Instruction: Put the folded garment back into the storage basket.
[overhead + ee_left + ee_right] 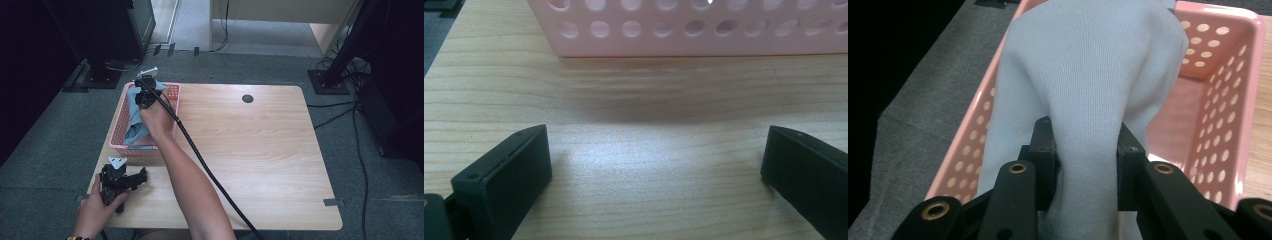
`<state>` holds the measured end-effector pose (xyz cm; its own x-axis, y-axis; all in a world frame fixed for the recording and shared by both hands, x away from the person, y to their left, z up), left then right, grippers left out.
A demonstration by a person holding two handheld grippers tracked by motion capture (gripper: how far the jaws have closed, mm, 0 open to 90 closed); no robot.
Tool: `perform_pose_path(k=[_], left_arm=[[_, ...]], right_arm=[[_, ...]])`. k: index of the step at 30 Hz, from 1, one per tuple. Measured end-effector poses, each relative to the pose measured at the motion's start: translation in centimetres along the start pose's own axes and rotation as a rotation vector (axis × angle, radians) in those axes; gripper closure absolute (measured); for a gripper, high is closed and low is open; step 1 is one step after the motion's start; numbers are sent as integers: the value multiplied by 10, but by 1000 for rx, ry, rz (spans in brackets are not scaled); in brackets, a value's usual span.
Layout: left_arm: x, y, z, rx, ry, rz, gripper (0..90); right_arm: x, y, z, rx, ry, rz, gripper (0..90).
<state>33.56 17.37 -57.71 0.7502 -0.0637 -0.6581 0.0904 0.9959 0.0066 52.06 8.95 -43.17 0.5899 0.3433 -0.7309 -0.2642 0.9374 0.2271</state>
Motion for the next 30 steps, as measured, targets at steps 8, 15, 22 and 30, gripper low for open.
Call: perform_pose_path(k=[8,15,22,30], left_arm=[[0,0,0,-2,-2,0,0],[0,0,0,-2,-2,0,0],[0,0,0,-5,-7,1,0],[0,0,0,-6,-7,1,0]], right_arm=[[12,-7,-2,15,-2,-11,709],[24,-9,-11,2,-7,-25,707],[36,-6,-23,-26,-3,-34,704],[46,-7,-34,-45,2,-42,700]])
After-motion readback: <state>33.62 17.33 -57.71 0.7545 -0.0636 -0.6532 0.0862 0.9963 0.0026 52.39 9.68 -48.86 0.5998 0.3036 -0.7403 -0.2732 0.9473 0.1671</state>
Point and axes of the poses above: each handheld gripper's, and its own axes: x roughly forward along the jaws, z roughly out of its top, y roughly to its left, the point moved 8 cm from there along x, roughly forward along the jaws, and after that the axes turned 4 degrees about -y, right-handed, at the moved point
